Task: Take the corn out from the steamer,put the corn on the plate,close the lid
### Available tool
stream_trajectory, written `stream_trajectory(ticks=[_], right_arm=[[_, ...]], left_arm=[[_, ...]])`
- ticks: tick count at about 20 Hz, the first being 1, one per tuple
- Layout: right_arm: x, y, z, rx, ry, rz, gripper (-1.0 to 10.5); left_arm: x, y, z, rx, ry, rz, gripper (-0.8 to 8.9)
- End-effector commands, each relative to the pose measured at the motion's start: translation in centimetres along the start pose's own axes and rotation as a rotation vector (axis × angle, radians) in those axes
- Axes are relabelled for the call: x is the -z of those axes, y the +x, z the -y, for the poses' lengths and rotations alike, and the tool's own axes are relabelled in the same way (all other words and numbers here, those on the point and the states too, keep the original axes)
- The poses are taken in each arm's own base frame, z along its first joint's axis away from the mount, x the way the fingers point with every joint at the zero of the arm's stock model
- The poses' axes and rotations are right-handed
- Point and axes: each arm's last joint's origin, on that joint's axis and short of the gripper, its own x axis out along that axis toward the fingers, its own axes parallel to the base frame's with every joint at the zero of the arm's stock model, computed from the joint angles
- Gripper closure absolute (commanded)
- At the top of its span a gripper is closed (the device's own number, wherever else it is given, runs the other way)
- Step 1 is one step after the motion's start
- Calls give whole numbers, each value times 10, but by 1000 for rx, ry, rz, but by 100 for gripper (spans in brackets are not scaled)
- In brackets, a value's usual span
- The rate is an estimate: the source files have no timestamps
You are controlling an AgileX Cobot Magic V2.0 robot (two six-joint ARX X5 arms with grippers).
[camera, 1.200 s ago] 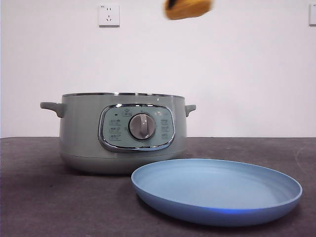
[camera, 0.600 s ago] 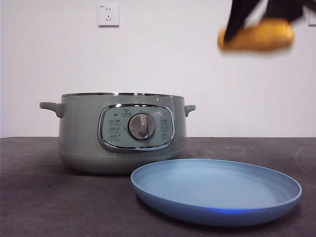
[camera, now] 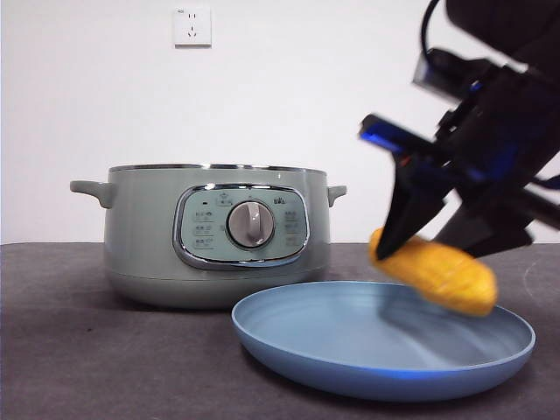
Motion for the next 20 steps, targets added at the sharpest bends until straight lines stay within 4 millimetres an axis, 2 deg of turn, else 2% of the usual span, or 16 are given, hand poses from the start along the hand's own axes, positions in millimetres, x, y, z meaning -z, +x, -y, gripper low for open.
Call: stream_trajectory(ticks=[1, 4, 8, 9, 14, 16, 20], right_arm=[[7, 14, -4, 2, 16, -4, 962], [17, 29, -8, 38, 2, -36, 962], [20, 32, -9, 89, -10, -27, 957], [20, 32, -9, 90, -5, -29, 914], [22, 32, -8, 101, 19, -51, 526], [22, 32, -8, 105, 21, -56, 469], [17, 22, -10, 81, 23, -16, 469]], left_arm=[[-5, -5, 0, 0, 5, 64, 822], [-5, -5, 0, 0, 5, 63, 822], [-5, -5, 0, 0, 4, 60, 822], [-5, -5, 0, 0, 4, 61, 822], [-7, -1, 0, 0, 4, 63, 822], [-10, 5, -1, 0, 4, 53, 822], [-20, 27, -4, 5, 7, 46, 822]])
